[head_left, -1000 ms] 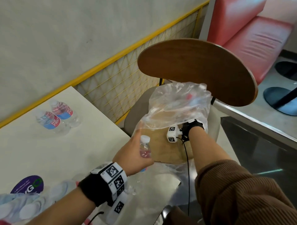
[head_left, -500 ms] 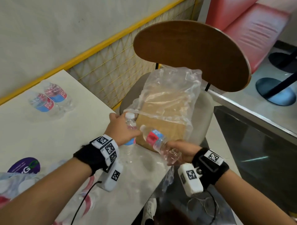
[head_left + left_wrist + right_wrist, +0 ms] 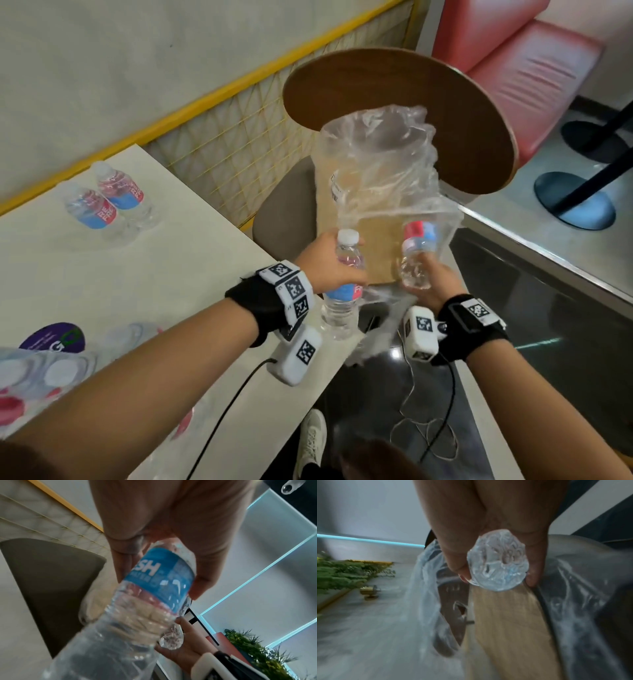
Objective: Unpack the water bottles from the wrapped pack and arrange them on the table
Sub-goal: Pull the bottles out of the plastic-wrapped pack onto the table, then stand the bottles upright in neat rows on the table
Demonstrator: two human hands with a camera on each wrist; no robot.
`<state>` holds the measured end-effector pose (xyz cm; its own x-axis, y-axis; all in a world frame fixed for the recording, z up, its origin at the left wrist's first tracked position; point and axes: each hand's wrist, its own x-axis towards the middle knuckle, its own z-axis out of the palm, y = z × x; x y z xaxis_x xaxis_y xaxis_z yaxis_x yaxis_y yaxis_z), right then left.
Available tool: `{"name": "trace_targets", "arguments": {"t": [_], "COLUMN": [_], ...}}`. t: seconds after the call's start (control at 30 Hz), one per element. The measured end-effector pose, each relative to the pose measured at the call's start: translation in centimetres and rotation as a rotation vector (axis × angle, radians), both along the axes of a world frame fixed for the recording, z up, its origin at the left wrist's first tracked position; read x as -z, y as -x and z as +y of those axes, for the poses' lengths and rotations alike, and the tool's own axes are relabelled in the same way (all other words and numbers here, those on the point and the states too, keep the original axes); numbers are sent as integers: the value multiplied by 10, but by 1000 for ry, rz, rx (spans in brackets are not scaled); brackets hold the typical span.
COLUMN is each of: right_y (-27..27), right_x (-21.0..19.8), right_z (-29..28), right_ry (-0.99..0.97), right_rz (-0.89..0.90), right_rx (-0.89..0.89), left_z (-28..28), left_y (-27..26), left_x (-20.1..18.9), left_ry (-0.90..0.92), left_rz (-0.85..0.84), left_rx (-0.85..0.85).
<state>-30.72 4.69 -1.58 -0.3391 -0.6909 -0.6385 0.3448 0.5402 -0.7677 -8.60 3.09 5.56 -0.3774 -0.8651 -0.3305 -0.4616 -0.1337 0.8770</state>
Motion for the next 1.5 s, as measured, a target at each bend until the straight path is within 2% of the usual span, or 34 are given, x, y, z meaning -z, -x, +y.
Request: {"name": "trace_targets", "arguments": {"t": [0.1, 0.27, 0.33, 0.4, 0.5, 0.6, 0.63, 0.67, 0.77, 0.8, 0.97, 1.1, 1.2, 1.27, 1.4, 1.43, 1.5], "right_y": [15, 7, 0, -10, -34, -70, -86, -101, -142, -155, -201, -214, -212, -203, -199, -202, -212], "right_x": [-15, -17, -9, 1, 15, 28, 31, 34, 42, 44, 43, 40, 34, 23, -17, -24, -28], "right_z": [-10, 26, 47, 68, 98, 116, 119, 121, 118, 118, 120, 121, 116, 109, 97, 95, 95], "right_ry": [57, 4, -40, -131, -251, -191, -163, -125, 24, 58, 238, 245, 228, 152, 9, -24, -55], "right_rz": [62, 196, 122, -79, -212, -359, -347, -251, 251, 334, 473, 539, 595, 530, 38, -46, -95], "right_rx": [31, -139, -216, -349, -597, -699, -709, -730, -908, -953, -1161, -1249, -1331, -1284, -916, -879, -915], "left_z": [-2, 9, 16, 23, 33, 40, 42, 45, 54, 56, 68, 74, 77, 79, 90, 95, 109], "left_y": [-13, -58, -81, -103, -127, -137, -139, -140, -142, -142, -133, -131, -137, -147, -193, -209, -240], "left_x": [-5, -20, -25, -24, -16, -7, -5, -3, 3, 3, 2, -4, -22, -42, -78, -84, -87], "left_ry": [69, 45, 44, 31, 44, 60, 58, 59, 70, 80, 85, 93, 98, 141, 197, 204, 200], "left_rz": [-25, 30, 26, -11, -158, -327, -385, -439, -516, -522, -646, -758, -790, -762, -687, -679, -668], "left_rx": [-44, -142, -134, -114, -55, 54, 101, 144, 182, 179, 290, 359, 344, 310, 178, 131, 42]}}
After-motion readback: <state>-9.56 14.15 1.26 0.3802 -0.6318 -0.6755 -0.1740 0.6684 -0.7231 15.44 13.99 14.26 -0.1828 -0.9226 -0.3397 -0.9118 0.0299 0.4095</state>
